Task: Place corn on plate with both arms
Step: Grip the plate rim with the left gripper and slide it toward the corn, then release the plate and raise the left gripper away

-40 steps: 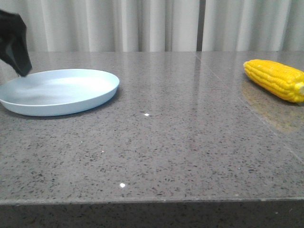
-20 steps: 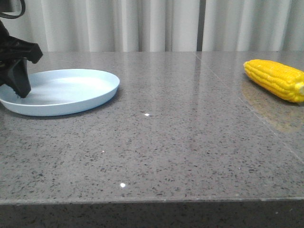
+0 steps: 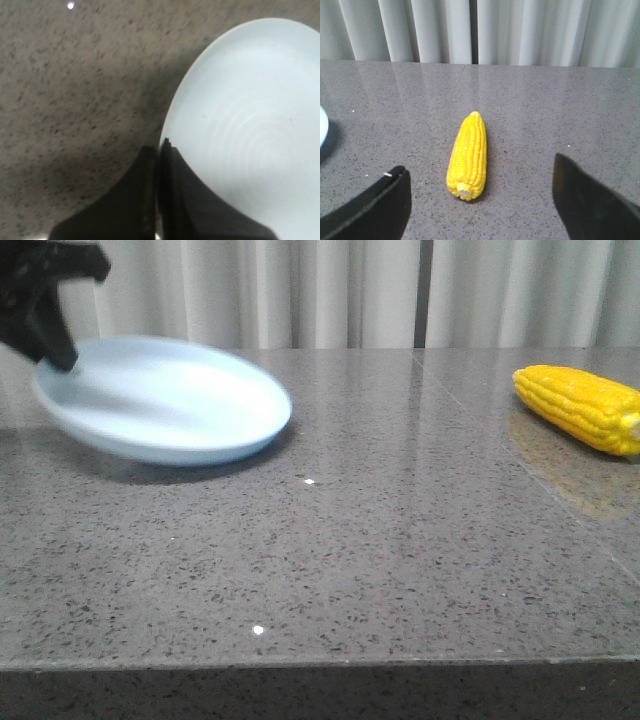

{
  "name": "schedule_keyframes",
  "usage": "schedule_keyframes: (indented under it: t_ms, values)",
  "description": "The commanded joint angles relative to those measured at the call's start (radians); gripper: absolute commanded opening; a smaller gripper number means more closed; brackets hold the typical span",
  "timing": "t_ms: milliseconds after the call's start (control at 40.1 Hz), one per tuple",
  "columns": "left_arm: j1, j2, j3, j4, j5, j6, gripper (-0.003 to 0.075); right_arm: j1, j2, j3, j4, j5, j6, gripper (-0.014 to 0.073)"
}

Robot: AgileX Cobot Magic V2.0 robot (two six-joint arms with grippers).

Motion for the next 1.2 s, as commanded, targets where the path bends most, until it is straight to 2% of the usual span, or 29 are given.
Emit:
schedule_keyframes:
  t_ms: [0, 75, 374, 574, 624, 699, 849, 924, 998, 1048, 1173]
  values:
    - [-0.006, -0.046, -0.068, -0.168, -0.025, 0.066, -0.0020, -0.006, 0.016, -0.036, 0.006, -0.088, -0.011, 0.0602]
    - [-0.030, -0.035, -0.081, -0.230, -0.029, 0.094, -0.0020, -0.006, 0.016, -0.036, 0.006, -0.088, -0.011, 0.0602]
    - [-0.163, 0.096, -0.087, -0.272, -0.094, 0.092, -0.0020, -0.006, 0.016, -0.036, 0.006, -0.088, -0.011, 0.0602]
    - [-0.168, 0.138, -0.087, -0.268, -0.097, 0.092, -0.0015, -0.006, 0.016, -0.036, 0.006, -0.088, -0.011, 0.0602]
    - [-0.168, 0.138, -0.087, -0.254, -0.100, 0.092, 0.0012, -0.006, 0.016, -0.036, 0.006, -0.088, -0.011, 0.0602]
    - [-0.168, 0.131, -0.093, -0.235, -0.100, 0.092, 0.0111, -0.006, 0.016, -0.036, 0.006, -0.088, -0.011, 0.0602]
    - [-0.168, 0.090, -0.117, -0.197, -0.094, 0.092, 0.0421, -0.006, 0.016, -0.036, 0.006, -0.088, -0.011, 0.0602]
    - [-0.168, 0.043, -0.124, -0.143, -0.091, 0.092, 0.0526, -0.006, 0.016, -0.036, 0.006, -0.088, -0.011, 0.0602]
    - [-0.164, -0.014, -0.124, -0.068, -0.075, 0.067, 0.0522, -0.006, 0.016, -0.036, 0.006, -0.088, -0.011, 0.0602]
    - [-0.150, -0.051, -0.124, -0.002, -0.047, 0.026, 0.0480, -0.006, 0.016, -0.036, 0.006, -0.088, -0.011, 0.0602]
    - [-0.100, -0.137, -0.117, 0.160, 0.061, -0.044, 0.0302, -0.006, 0.016, -0.036, 0.006, -0.088, -0.011, 0.0602]
